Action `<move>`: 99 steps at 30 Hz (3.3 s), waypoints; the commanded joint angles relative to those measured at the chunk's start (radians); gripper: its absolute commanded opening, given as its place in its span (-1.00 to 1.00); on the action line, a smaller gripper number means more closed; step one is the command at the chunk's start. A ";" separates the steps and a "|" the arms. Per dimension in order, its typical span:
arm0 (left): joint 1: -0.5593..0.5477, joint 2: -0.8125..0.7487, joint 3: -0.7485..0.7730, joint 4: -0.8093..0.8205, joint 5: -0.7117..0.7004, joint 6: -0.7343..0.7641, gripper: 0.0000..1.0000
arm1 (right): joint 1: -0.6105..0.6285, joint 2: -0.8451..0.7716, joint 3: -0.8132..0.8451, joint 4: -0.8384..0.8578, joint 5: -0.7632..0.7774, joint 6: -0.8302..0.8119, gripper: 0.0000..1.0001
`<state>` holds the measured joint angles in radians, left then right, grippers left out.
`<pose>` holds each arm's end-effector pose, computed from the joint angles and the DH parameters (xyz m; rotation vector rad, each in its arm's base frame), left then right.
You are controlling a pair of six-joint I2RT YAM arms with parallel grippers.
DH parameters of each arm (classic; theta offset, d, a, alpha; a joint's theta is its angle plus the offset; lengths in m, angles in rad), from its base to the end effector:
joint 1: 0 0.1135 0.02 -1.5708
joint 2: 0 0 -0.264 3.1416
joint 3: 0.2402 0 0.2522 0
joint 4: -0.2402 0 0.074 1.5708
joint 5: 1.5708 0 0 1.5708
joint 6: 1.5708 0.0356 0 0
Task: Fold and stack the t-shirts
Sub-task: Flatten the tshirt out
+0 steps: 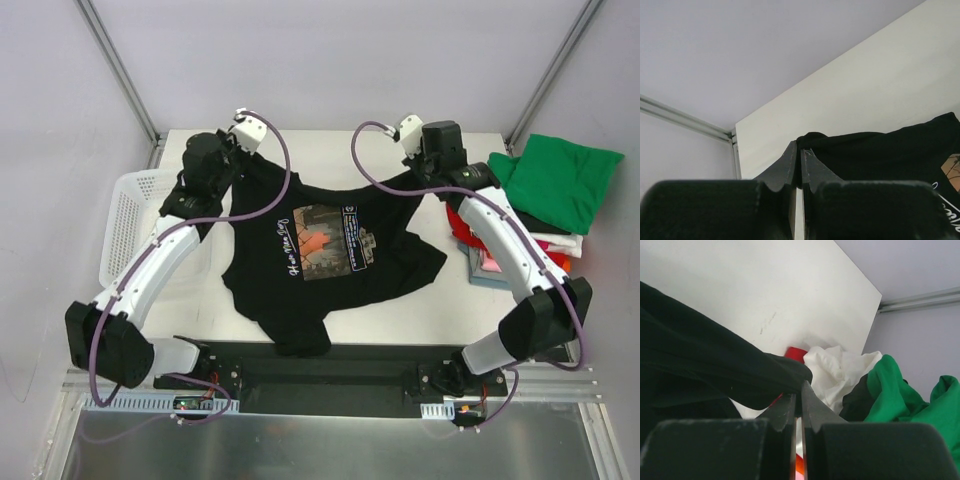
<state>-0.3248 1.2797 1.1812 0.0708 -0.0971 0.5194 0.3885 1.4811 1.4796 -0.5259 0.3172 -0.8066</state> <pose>0.2885 -0.0935 0.3990 0.5870 1.4917 0.2287 0.3138 0.1165 0.3818 -1.0286 1.8570 -0.5829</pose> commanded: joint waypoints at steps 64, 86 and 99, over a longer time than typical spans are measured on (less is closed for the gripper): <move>0.046 0.402 0.203 0.043 -0.115 0.070 0.99 | -0.065 0.423 0.300 0.038 0.074 -0.059 0.48; -0.266 0.184 -0.223 -0.195 0.033 0.074 0.99 | -0.063 0.363 -0.076 -0.174 -0.072 0.024 0.93; -0.349 0.195 -0.302 -0.290 0.031 0.073 0.99 | -0.080 0.435 -0.078 -0.217 -0.138 -0.008 0.93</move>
<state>-0.6621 1.4792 0.8997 -0.1791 -0.0784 0.5919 0.3161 1.8999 1.3945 -0.7151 0.2173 -0.8028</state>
